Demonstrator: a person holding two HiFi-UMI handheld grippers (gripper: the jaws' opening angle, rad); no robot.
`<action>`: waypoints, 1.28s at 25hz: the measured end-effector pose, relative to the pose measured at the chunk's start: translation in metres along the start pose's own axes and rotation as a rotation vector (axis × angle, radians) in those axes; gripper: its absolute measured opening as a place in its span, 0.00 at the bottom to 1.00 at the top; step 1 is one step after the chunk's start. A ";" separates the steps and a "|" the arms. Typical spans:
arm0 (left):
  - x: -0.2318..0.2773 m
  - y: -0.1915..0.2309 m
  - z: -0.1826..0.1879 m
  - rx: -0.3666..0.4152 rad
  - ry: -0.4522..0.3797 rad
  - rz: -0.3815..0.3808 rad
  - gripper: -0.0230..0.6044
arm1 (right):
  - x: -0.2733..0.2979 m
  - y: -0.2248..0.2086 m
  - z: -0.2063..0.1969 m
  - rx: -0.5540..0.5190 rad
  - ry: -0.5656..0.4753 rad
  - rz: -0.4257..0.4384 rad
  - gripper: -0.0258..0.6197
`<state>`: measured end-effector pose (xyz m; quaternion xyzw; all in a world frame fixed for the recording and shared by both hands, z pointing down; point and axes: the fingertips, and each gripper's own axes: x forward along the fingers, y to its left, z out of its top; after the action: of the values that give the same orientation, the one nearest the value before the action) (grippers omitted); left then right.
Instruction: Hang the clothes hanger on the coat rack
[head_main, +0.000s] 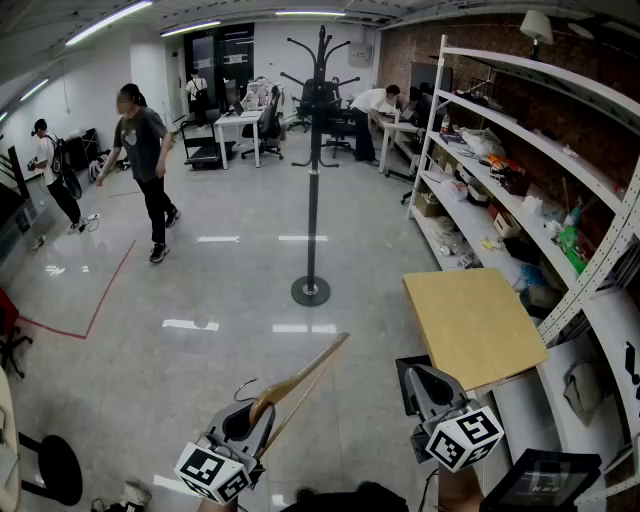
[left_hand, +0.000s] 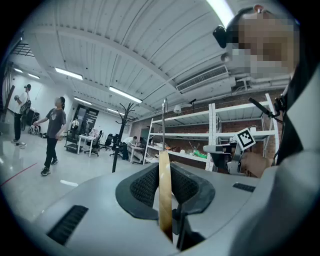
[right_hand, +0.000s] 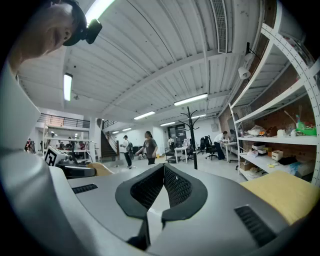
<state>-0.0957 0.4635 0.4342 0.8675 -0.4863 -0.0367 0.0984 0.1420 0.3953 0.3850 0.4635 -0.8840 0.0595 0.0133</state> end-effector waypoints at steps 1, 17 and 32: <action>0.002 0.003 -0.001 0.000 0.002 0.000 0.12 | 0.003 0.000 -0.002 -0.002 0.003 0.001 0.05; 0.132 0.057 0.015 0.017 0.009 0.024 0.12 | 0.106 -0.103 0.010 -0.008 -0.039 0.038 0.05; 0.273 0.120 0.056 0.030 0.012 0.066 0.12 | 0.220 -0.200 0.015 0.017 -0.008 0.134 0.05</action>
<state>-0.0620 0.1624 0.4135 0.8524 -0.5147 -0.0210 0.0893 0.1813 0.1014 0.4059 0.4037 -0.9125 0.0659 0.0015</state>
